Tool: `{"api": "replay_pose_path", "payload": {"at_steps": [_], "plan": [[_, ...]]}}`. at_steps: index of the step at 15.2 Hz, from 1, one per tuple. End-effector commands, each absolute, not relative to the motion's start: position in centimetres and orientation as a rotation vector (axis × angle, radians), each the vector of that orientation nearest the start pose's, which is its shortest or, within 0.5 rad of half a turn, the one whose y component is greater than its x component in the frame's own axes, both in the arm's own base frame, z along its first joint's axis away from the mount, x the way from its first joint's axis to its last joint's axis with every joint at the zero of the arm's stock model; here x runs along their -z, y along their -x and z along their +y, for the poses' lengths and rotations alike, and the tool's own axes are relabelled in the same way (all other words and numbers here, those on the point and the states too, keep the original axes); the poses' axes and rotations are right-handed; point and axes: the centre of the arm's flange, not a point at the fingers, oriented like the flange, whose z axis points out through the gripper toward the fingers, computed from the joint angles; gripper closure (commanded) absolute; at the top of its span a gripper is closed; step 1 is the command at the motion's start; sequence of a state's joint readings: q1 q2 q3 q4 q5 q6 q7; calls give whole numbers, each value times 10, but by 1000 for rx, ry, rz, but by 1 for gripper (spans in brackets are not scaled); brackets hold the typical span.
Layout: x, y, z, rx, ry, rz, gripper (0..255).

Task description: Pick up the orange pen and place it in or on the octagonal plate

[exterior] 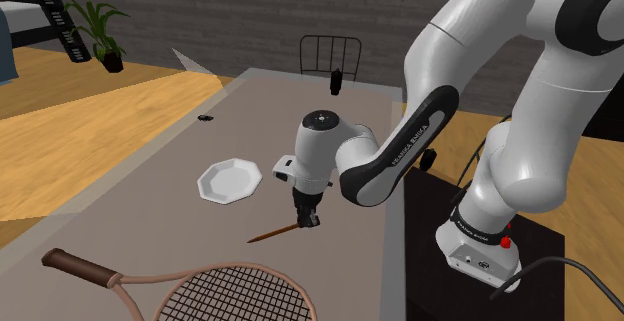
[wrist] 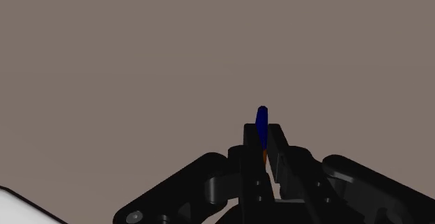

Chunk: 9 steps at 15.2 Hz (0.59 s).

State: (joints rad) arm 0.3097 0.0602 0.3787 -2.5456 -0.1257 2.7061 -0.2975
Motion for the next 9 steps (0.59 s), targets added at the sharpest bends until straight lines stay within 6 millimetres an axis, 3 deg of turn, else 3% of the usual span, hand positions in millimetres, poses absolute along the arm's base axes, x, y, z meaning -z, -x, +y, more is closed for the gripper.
{"api": "replay_pose_path", "payload": {"at_steps": [1, 9], "plan": [[-259, -357, 301, 174, 2691, -1641, 255], [-302, -357, 301, 174, 2691, -1641, 255]]}}
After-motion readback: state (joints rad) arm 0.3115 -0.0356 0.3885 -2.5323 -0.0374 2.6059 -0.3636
